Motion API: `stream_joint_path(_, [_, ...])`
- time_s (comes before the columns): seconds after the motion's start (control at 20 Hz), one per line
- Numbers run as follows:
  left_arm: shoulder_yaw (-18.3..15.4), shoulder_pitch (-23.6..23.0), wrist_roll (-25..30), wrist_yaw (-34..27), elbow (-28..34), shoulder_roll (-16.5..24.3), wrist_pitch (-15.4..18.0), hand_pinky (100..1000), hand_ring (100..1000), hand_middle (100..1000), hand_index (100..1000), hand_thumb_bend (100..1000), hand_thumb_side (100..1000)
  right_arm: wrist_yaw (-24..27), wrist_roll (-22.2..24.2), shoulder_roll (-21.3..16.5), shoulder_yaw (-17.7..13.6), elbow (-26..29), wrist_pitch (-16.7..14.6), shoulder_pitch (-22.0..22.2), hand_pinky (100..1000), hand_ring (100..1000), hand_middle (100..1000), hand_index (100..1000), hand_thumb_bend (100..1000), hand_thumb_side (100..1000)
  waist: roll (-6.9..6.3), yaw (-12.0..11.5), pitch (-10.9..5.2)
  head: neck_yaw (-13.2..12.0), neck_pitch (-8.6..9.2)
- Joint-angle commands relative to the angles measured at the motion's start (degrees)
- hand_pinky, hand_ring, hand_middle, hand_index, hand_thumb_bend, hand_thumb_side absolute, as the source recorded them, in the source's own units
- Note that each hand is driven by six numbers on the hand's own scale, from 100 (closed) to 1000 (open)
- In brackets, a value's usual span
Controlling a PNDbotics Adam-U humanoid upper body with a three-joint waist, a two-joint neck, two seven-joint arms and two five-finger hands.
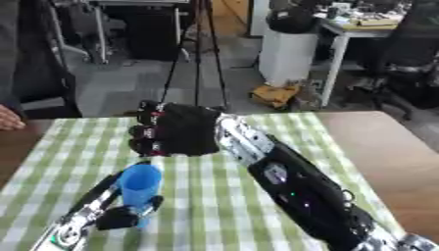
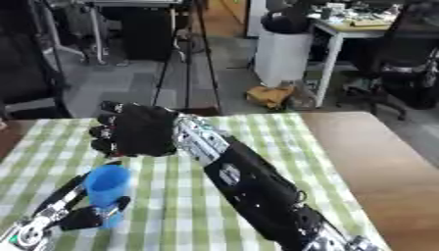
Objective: Pour the contents of one cup into another cup.
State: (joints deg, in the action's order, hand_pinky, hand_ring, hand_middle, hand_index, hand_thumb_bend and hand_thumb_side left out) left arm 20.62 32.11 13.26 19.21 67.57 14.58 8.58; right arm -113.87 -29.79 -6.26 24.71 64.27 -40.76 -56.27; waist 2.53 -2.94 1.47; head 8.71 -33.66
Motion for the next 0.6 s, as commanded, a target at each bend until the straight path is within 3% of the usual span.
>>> stream_joint_path(0.05, [-0.5,0.8,-0.1,0.1,0.6,0.3,0.2,460,534,609,741,208,530,-0.9,-3.6,-0.3,-0.5,0.2,-3.8,-1.4,707,585,607,732,247,135,-0.24,-0.1,-0.72,0.2,-0.04])
stream_joint_path(0.6, [-0.5,0.7,-0.1,0.2,0.5,0.3,0.2,460,533,609,741,205,530,-0.7,-3.1,-0.1,-0.7,0.3,-4.2,-1.5,733,617,664,765,312,183,-0.24,-0.1,-0.72,0.3,-0.02])
